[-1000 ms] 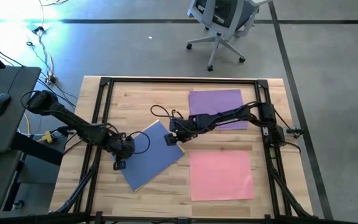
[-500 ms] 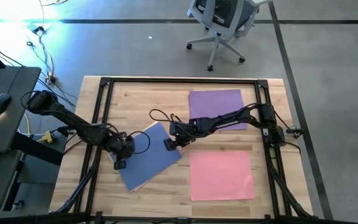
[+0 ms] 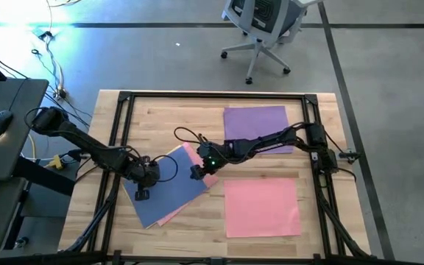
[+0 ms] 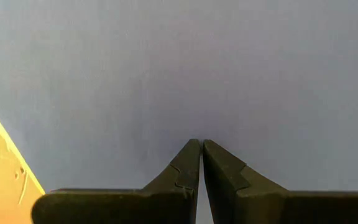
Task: Organize paper
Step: Move the blue paper from middle left to top left table
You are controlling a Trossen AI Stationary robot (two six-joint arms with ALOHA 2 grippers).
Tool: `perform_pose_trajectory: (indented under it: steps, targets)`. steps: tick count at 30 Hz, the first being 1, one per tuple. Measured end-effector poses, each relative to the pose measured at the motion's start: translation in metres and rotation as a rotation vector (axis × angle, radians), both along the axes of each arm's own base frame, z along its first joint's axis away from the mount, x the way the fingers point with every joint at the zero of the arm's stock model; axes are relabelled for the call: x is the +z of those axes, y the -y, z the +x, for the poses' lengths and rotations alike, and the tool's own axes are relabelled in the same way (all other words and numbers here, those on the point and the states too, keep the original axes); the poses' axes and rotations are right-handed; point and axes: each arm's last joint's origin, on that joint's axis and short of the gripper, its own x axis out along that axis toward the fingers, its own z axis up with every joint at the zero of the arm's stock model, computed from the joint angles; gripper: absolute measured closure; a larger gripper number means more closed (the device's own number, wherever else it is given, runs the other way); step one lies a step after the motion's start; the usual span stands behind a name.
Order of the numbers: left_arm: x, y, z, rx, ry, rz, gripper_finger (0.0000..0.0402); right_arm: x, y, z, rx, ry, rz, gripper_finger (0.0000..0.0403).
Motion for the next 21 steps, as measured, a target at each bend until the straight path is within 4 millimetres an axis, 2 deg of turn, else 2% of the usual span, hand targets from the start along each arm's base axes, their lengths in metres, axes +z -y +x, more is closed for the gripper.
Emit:
perform_pose_trajectory:
  steps: [8, 17, 21]
  targets:
    - [0.002, 0.001, 0.004, 0.01, 0.056, 0.012, 0.0402, -0.006, -0.008, -0.006, -0.026, -0.084, -0.054, 0.0142]
    - [-0.009, 0.006, 0.02, 0.022, 0.131, 0.07, 0.0402, -0.009, -0.021, -0.011, -0.088, -0.14, -0.107, 0.0217]
    - [-0.018, 0.012, 0.035, -0.039, 0.182, 0.076, 0.0402, -0.01, -0.02, -0.012, -0.097, -0.156, -0.12, 0.0227]
